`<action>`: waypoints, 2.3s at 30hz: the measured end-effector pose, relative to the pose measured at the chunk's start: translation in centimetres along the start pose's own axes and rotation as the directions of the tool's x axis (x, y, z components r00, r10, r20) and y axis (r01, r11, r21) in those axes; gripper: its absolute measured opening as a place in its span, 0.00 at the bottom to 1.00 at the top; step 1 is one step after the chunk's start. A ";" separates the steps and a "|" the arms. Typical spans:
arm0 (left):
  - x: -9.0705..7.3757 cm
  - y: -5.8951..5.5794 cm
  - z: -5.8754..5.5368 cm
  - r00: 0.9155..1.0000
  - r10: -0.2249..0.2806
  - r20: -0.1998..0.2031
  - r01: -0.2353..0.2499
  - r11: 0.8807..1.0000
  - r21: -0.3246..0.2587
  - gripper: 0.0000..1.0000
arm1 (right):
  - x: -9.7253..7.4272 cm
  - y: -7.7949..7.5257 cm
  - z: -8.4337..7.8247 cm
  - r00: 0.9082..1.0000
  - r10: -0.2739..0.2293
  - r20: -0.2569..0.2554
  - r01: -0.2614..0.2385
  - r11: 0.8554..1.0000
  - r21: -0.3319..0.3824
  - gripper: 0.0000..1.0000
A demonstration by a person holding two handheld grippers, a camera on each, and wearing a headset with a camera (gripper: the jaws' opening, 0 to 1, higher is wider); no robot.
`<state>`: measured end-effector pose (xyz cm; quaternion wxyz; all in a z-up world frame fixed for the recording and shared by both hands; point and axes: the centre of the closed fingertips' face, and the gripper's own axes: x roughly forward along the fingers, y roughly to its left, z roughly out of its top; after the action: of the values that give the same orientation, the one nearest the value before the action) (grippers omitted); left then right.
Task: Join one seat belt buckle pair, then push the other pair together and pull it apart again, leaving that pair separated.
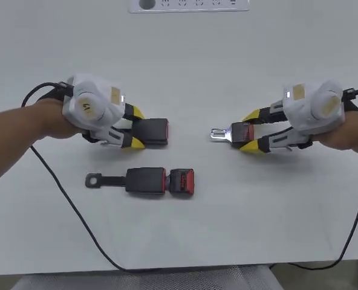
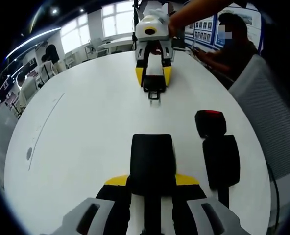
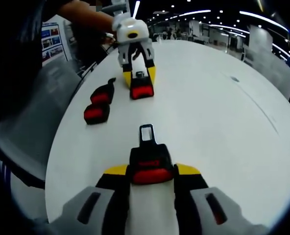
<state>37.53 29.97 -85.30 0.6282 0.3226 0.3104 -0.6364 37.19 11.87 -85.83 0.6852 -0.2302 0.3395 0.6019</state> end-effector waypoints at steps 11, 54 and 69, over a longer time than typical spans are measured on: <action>0.5 0.2 0.1 1.000 -0.003 -0.019 0.003 1.000 0.003 0.33 | 2.6 0.2 2.4 0.999 0.011 0.036 -0.011 1.000 0.000 0.35; 0.8 0.7 0.4 0.997 -0.028 -0.071 0.031 0.999 0.031 0.33 | 6.7 1.6 7.8 0.997 0.014 0.072 -0.015 1.000 0.009 0.34; 1.1 0.8 0.5 0.995 -0.038 -0.096 0.041 0.999 0.030 0.32 | 7.4 1.5 8.5 0.997 -0.010 0.071 0.006 0.998 0.062 0.34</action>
<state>38.30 28.95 -85.86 0.5948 0.3565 0.3358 -0.6374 37.65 23.22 -85.54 0.7060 -0.1887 0.3322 0.5963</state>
